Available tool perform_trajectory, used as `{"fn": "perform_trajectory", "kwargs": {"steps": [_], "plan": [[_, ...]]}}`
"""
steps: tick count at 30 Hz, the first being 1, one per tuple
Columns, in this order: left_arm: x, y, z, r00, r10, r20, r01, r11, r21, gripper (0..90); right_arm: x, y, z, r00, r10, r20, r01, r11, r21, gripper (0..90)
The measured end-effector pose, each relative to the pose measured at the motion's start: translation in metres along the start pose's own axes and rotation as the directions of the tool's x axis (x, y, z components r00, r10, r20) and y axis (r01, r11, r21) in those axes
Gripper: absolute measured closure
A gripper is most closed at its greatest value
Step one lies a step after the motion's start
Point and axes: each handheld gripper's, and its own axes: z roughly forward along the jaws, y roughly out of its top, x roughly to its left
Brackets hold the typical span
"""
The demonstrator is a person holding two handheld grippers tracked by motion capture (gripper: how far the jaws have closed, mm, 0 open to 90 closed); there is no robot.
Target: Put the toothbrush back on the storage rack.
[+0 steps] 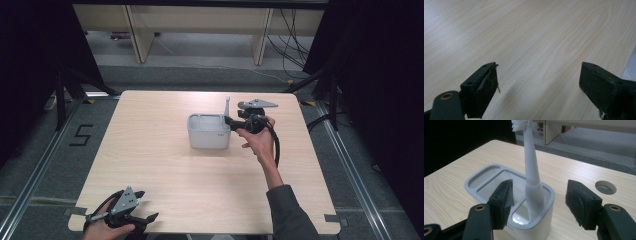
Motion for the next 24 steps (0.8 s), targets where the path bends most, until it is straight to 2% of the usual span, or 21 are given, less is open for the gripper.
{"fn": "perform_trajectory", "kwargs": {"steps": [2,4,6,7,8,10,11,14,15,19,20,21,23,24], "plan": [[0.0,0.0,0.0,1.0,0.0,0.0,0.0,1.0,0.007,14.7,0.0,0.0,-0.002,0.9999,-0.01,0.012,0.01,1.0,-0.012,39.4],[0.0,0.0,-0.001,1.0,0.001,0.0,-0.001,1.0,0.009,14.7,0.001,0.0,-0.003,1.0,0.006,0.002,-0.006,1.0,-0.016,39.3],[0.0,0.0,0.0,1.0,0.0,0.0,0.0,1.0,0.0,14.8,0.003,0.0,-0.005,0.9999,0.007,0.012,-0.007,1.0,-0.005,38.9],[0.0,0.0,0.0,1.0,0.001,0.004,-0.001,1.0,0.002,14.7,0.003,0.0,-0.005,0.9998,0.018,0.0,-0.018,1.0,-0.003,38.9],[0.0,0.0,0.0,1.0,0.0,0.004,0.0,1.0,0.002,14.7,0.003,0.0,-0.006,1.0,0.002,0.009,-0.002,1.0,-0.008,38.8],[0.0,0.0,0.0,1.0,0.0,-0.002,0.0,1.0,-0.002,14.7,0.003,-0.001,-0.006,1.0,-0.008,-0.003,0.008,1.0,-0.018,38.4],[0.0,0.0,0.0,1.0,0.0,0.001,0.0,1.0,0.0,14.7,0.005,-0.002,-0.007,0.9999,0.015,0.005,-0.015,1.0,-0.001,38.2],[0.0,0.0,0.0,1.0,0.0,-0.001,0.0,1.0,-0.002,14.7,0.004,-0.003,-0.008,1.0,-0.005,0.0,0.005,1.0,-0.012,37.6],[0.0,0.0,0.0,1.0,0.0,0.003,0.0,1.0,0.002,14.7,0.005,-0.003,-0.009,1.0,0.006,-0.007,-0.006,1.0,-0.006,37.3],[0.0,0.0,-0.001,1.0,0.001,-0.001,-0.001,1.0,0.009,14.7,0.005,-0.005,-0.012,1.0,-0.001,0.004,0.001,1.0,-0.014,36.0],[0.0,0.0,-0.001,1.0,0.001,-0.001,-0.001,1.0,0.009,14.7,0.007,-0.006,-0.013,0.9997,0.022,0.002,-0.022,1.0,-0.013,35.8],[0.0,0.0,0.0,1.0,0.001,0.002,-0.001,1.0,0.001,14.7,0.006,-0.006,-0.014,1.0,0.007,0.001,-0.007,1.0,-0.014,35.5],[0.0,0.0,0.0,1.0,0.001,0.001,-0.001,1.0,0.001,14.7,0.006,-0.008,-0.016,0.9998,0.02,-0.005,-0.02,1.0,-0.014,34.1],[0.0,0.0,0.0,1.0,0.0,0.002,0.0,1.0,0.002,14.7,0.005,-0.008,-0.017,0.9999,-0.009,0.009,0.009,1.0,-0.018,34.0]]}}
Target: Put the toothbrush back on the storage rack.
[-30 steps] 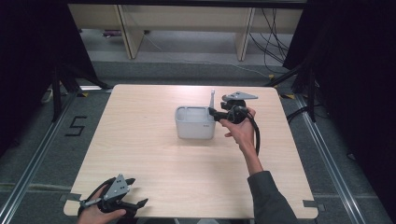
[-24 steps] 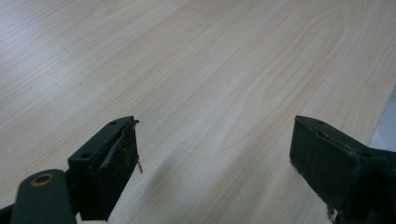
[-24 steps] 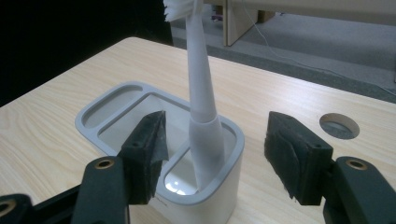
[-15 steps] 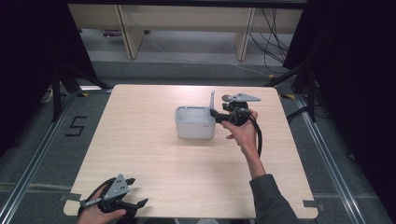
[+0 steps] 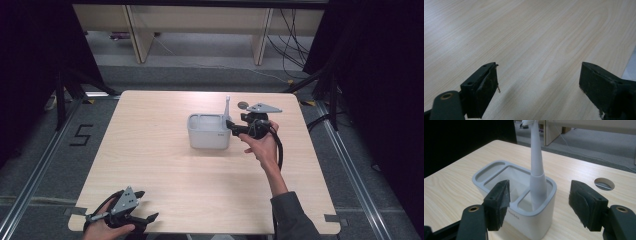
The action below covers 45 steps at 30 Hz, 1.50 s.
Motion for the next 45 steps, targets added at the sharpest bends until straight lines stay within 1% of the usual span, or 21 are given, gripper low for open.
{"fn": "perform_trajectory", "kwargs": {"steps": [1,4,5,6,9,10,11,14,19,20,21,23,25,26,29,30,32,36,39,42,45], "plan": [[0.0,0.0,-0.001,1.0,0.0,-0.004,0.0,1.0,0.009,14.7,0.002,-0.001,-0.001,0.9995,0.032,-0.005,-0.032,0.999,0.011,33.7],[0.0,0.0,0.0,1.0,0.001,0.001,-0.001,1.0,0.0,14.7,0.001,-0.003,-0.004,1.0,-0.005,0.001,0.005,1.0,0.004,32.7],[0.0,0.0,0.0,1.0,0.001,-0.003,-0.001,1.0,-0.002,14.7,0.001,-0.003,-0.005,0.9999,-0.007,-0.014,0.007,1.0,0.0,32.6],[0.0,0.0,0.0,1.0,0.001,-0.003,-0.001,1.0,-0.002,14.7,0.003,-0.004,-0.006,0.9998,0.019,-0.004,-0.019,1.0,0.009,32.5],[0.0,0.0,0.0,1.0,0.002,-0.002,-0.002,1.0,-0.002,14.7,0.004,-0.006,-0.01,0.9999,0.004,-0.01,-0.004,1.0,0.008,32.0],[0.0,0.0,-0.001,1.0,0.004,-0.003,-0.004,1.0,-0.002,14.7,0.005,-0.007,-0.01,0.9998,0.016,-0.012,-0.016,1.0,0.007,32.0],[0.0,0.001,-0.001,1.0,0.003,0.002,-0.003,1.0,0.002,14.7,0.004,-0.007,-0.012,1.0,-0.005,-0.008,0.005,1.0,0.007,31.8],[0.0,0.0,-0.001,1.0,0.002,-0.002,-0.003,1.0,-0.004,14.8,0.007,-0.01,-0.015,0.9999,0.012,-0.001,-0.012,1.0,0.006,30.6],[0.0,0.001,-0.001,1.0,0.008,-0.001,-0.008,1.0,0.004,14.7,0.005,-0.015,-0.022,0.9996,-0.027,-0.009,0.027,1.0,0.012,29.9],[0.0,0.001,-0.001,1.0,0.004,0.002,-0.004,1.0,-0.001,14.7,0.008,-0.018,-0.026,0.9998,0.017,-0.007,-0.017,0.999,0.036,29.4],[0.001,0.001,-0.001,0.9999,0.011,0.0,-0.011,0.9999,0.006,14.7,0.005,-0.019,-0.027,0.9996,-0.027,-0.001,0.027,0.999,0.024,29.3],[0.0,0.001,0.0,1.0,-0.001,-0.004,0.001,0.9999,-0.011,14.7,0.007,-0.02,-0.028,1.0,-0.004,-0.008,0.004,1.0,0.026,29.3],[0.0,0.001,-0.001,0.9999,0.01,-0.002,-0.01,0.9999,0.003,14.7,0.007,-0.022,-0.03,1.0,-0.008,-0.001,0.008,0.999,0.038,28.9],[-0.002,0.0,0.0,0.9999,-0.014,-0.004,0.014,0.9998,-0.016,14.7,0.007,-0.024,-0.03,0.9999,-0.012,-0.007,0.013,0.999,0.03,28.7],[0.0,0.001,-0.001,1.0,0.003,-0.008,-0.003,1.0,-0.005,14.7,0.01,-0.028,-0.033,0.9999,-0.014,0.001,0.014,0.999,0.037,28.1],[-0.001,0.001,-0.001,1.0,0.002,-0.006,-0.003,1.0,-0.004,14.7,0.009,-0.028,-0.034,0.9991,-0.042,-0.004,0.042,0.998,0.037,28.0],[-0.001,0.001,-0.001,1.0,0.003,-0.002,-0.003,1.0,-0.007,14.7,0.014,-0.031,-0.035,0.9999,-0.011,-0.013,0.011,0.999,0.044,27.5],[-0.001,0.001,-0.001,1.0,0.0,-0.002,0.0,1.0,-0.009,14.7,0.018,-0.034,-0.035,0.9985,-0.042,-0.036,0.043,0.998,0.042,27.2],[-0.001,0.001,-0.002,1.0,-0.002,0.001,0.002,0.9999,-0.011,14.8,0.021,-0.036,-0.036,0.9982,-0.052,-0.029,0.054,0.997,0.054,26.9],[0.0,0.002,-0.002,1.0,0.004,0.004,-0.004,1.0,-0.005,14.7,0.025,-0.039,-0.034,0.9973,-0.052,-0.051,0.055,0.997,0.056,26.6],[0.0,0.001,-0.002,1.0,0.004,-0.001,-0.004,0.9999,-0.012,14.7,0.026,-0.04,-0.036,0.9979,-0.048,-0.043,0.05,0.997,0.061,26.4]]}}
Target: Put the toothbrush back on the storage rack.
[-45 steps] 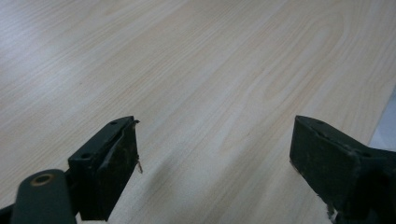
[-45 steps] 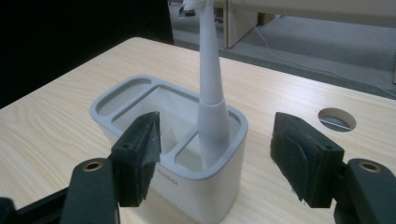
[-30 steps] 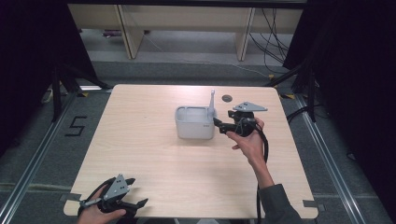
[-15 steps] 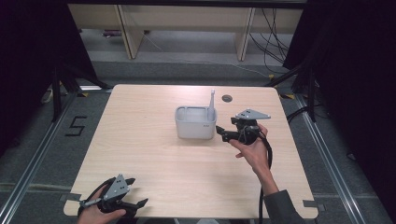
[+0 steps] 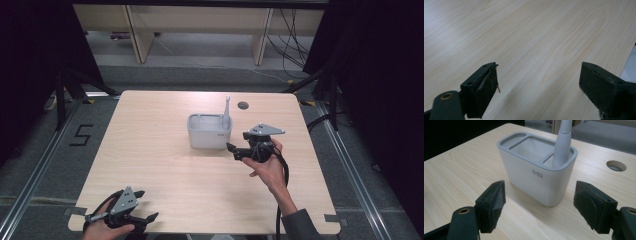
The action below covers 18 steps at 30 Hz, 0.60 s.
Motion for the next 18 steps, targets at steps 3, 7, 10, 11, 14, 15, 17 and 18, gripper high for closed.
{"fn": "perform_trajectory", "kwargs": {"steps": [3,7,10,11,14,15,17,18], "plan": [[0.0,0.0,-0.001,1.0,0.001,0.006,-0.001,0.9999,0.012,14.7,0.001,-0.002,0.0,0.9997,-0.023,-0.003,0.023,1.0,-0.002,26.2],[0.0,0.0,0.0,1.0,0.0,0.0,0.0,1.0,0.001,14.7,0.004,-0.007,0.0,0.9998,0.004,-0.017,-0.004,1.0,0.016,25.9],[0.0,0.0,-0.001,0.9999,0.012,-0.001,-0.012,0.9998,0.017,14.7,0.006,-0.011,0.0,0.9997,-0.015,-0.018,0.015,1.0,0.011,25.6],[0.0,0.0,-0.001,1.0,0.008,-0.004,-0.008,0.9999,0.013,14.7,0.006,-0.012,-0.001,0.9996,-0.014,-0.023,0.014,1.0,0.019,25.5],[0.0,0.0,0.0,1.0,-0.001,0.003,0.001,1.0,0.005,14.7,0.009,-0.016,-0.003,0.9997,-0.003,-0.022,0.003,1.0,0.009,25.0],[0.0,0.0,0.0,1.0,-0.001,0.003,0.001,1.0,0.005,14.8,0.01,-0.017,-0.004,0.9997,0.004,-0.023,-0.003,1.0,0.019,25.0],[-0.001,0.0,-0.001,1.0,-0.002,-0.007,0.002,0.9999,0.012,14.7,0.011,-0.021,-0.004,0.9995,-0.011,-0.03,0.012,1.0,0.012,24.7],[0.0,0.001,0.0,0.9997,0.007,-0.022,-0.006,1.0,0.003,14.7,0.012,-0.022,-0.006,0.9996,-0.008,-0.029,0.009,1.0,0.023,24.7]]}}
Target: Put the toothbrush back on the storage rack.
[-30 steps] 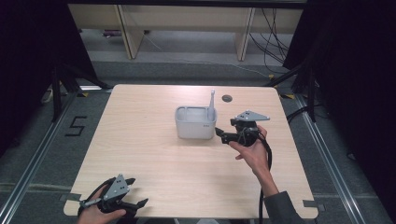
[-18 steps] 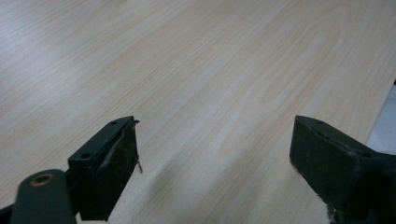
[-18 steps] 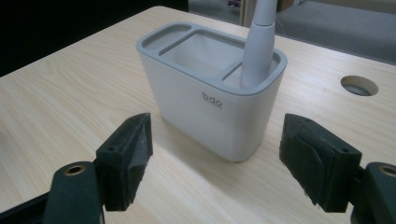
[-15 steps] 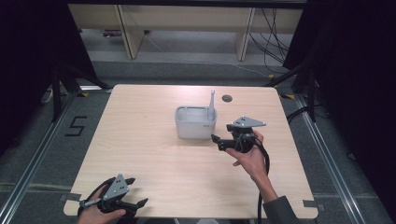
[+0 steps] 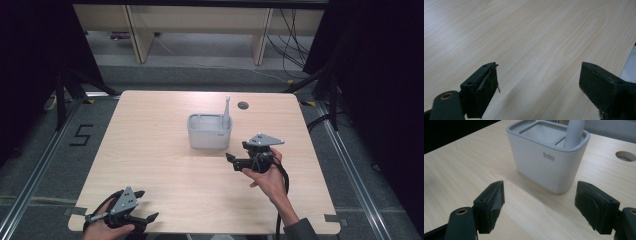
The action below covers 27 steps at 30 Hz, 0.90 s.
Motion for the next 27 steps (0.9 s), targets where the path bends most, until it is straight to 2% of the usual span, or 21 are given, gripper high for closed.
{"fn": "perform_trajectory", "kwargs": {"steps": [2,3,4,5,6,7,11,12,13,14,15,16,19,20,22,24,25,26,27], "plan": [[0.0,0.0,0.0,1.0,0.002,0.002,-0.002,1.0,0.003,14.7,0.001,-0.003,0.0,0.9998,-0.016,-0.008,0.016,1.0,-0.004,24.6],[0.001,0.0,-0.001,0.9999,0.004,0.015,-0.005,0.9999,0.012,14.7,0.003,-0.007,0.0,0.9998,-0.001,-0.02,0.001,1.0,-0.004,24.6],[0.001,0.0,0.0,0.9999,0.001,0.016,-0.001,1.0,0.0,14.7,0.003,-0.007,0.0,0.9998,-0.001,-0.02,0.001,1.0,-0.004,24.6],[0.0,0.0,0.0,1.0,0.001,0.0,-0.001,1.0,0.0,14.8,0.005,-0.009,-0.002,0.9999,0.005,-0.013,-0.005,1.0,0.006,24.6],[0.0,0.0,0.0,1.0,0.004,0.004,-0.004,1.0,0.003,14.7,0.004,-0.011,-0.002,0.9997,-0.013,-0.02,0.012,1.0,-0.005,24.5],[0.0,0.0,0.0,1.0,0.003,0.003,-0.003,1.0,0.003,14.7,0.006,-0.012,-0.003,0.9999,0.004,-0.016,-0.004,1.0,0.0,24.5],[0.0,0.0,-0.001,1.0,0.002,0.004,-0.003,1.0,0.006,14.7,0.009,-0.02,-0.006,0.9996,0.006,-0.026,-0.006,1.0,0.014,24.4],[-0.001,0.0,-0.001,0.9999,-0.011,0.013,0.011,0.9999,0.006,14.7,0.011,-0.022,-0.006,0.9992,0.023,-0.034,-0.022,1.0,0.014,24.3],[0.0,0.0,0.0,1.0,-0.002,-0.001,0.002,1.0,0.0,14.7,0.009,-0.023,-0.007,0.9998,-0.013,-0.016,0.014,1.0,0.016,24.2],[0.0,0.0,0.0,1.0,0.002,-0.001,-0.002,1.0,0.002,14.7,0.011,-0.026,-0.006,0.9992,0.003,-0.04,-0.002,1.0,0.018,24.1],[0.0,0.0,0.0,1.0,0.002,0.0,-0.002,1.0,0.003,14.7,0.01,-0.027,-0.006,0.9995,-0.015,-0.028,0.016,1.0,0.012,23.9],[0.0,0.0,0.0,1.0,0.001,0.0,-0.001,1.0,0.002,14.7,0.013,-0.028,-0.008,0.9994,0.012,-0.031,-0.011,0.999,0.031,23.5],[0.0,0.0,-0.001,1.0,0.0,0.005,0.0,1.0,0.004,14.7,0.013,-0.032,-0.007,0.9996,0.001,-0.027,0.0,1.0,0.022,20.6],[0.0,0.0,-0.001,1.0,0.001,0.005,-0.001,1.0,0.004,14.7,0.014,-0.034,-0.006,0.9988,0.016,-0.047,-0.015,1.0,0.025,19.4],[0.0,0.0,-0.001,1.0,0.001,0.004,-0.001,1.0,0.004,14.7,0.015,-0.036,-0.008,0.9993,0.011,-0.035,-0.01,1.0,0.024,18.2],[0.0,0.0,-0.001,0.9999,-0.005,0.011,0.005,1.0,0.004,14.7,0.017,-0.04,-0.007,0.9979,0.034,-0.056,-0.033,0.999,0.01,15.7],[0.0,0.0,0.0,0.9999,-0.011,0.013,0.011,0.9999,-0.006,14.7,0.017,-0.041,-0.009,0.9986,0.02,-0.049,-0.019,1.0,0.021,15.9],[0.0,0.0,-0.001,0.9999,-0.004,0.014,0.004,1.0,0.007,14.7,0.02,-0.042,-0.009,0.9972,0.052,-0.053,-0.051,0.999,0.02,15.8],[0.0,0.0,-0.001,0.9999,0.0,0.013,0.0,1.0,0.006,14.7,0.017,-0.043,-0.01,0.999,0.006,-0.044,-0.006,1.0,0.011,15.8]]}}
